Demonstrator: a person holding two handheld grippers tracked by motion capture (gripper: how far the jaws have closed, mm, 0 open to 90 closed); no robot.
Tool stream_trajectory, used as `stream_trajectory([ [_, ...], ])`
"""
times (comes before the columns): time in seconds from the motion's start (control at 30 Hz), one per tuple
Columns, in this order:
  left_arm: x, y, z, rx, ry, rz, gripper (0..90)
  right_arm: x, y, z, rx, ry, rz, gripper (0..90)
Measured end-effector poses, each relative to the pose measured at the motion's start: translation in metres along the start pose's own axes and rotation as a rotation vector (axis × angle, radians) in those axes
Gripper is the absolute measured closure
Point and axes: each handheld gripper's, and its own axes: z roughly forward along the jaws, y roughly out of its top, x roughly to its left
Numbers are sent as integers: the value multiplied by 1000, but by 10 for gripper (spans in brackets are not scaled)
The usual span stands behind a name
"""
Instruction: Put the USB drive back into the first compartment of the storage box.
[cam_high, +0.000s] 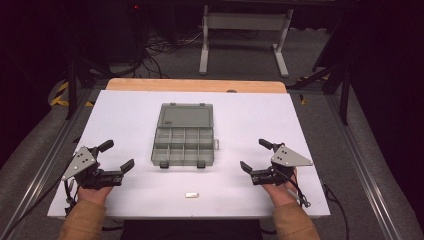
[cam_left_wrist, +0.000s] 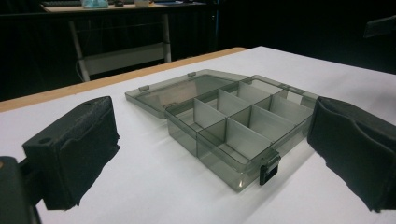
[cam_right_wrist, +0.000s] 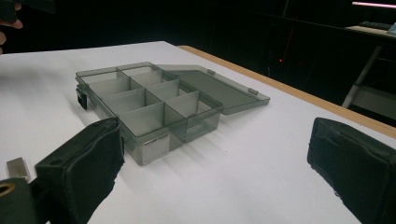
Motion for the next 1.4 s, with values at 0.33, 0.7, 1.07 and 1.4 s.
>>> stream_trajectory([
  [0.33, -1, 2, 3, 48, -32, 14, 16, -1, -1, -1, -5, -1, 6, 42],
  [0.7, -5, 6, 7, 59, -91, 14, 42, 1, -1, -2, -13, 5, -4, 48],
  [1.07, -13, 21, 19, 70, -130, 24, 65, -1, -1, -1, -11, 17, 9, 48],
  [1.4, -25, 33, 42, 90, -208, 33, 66, -1, -2, 1, -9, 23, 14, 48],
])
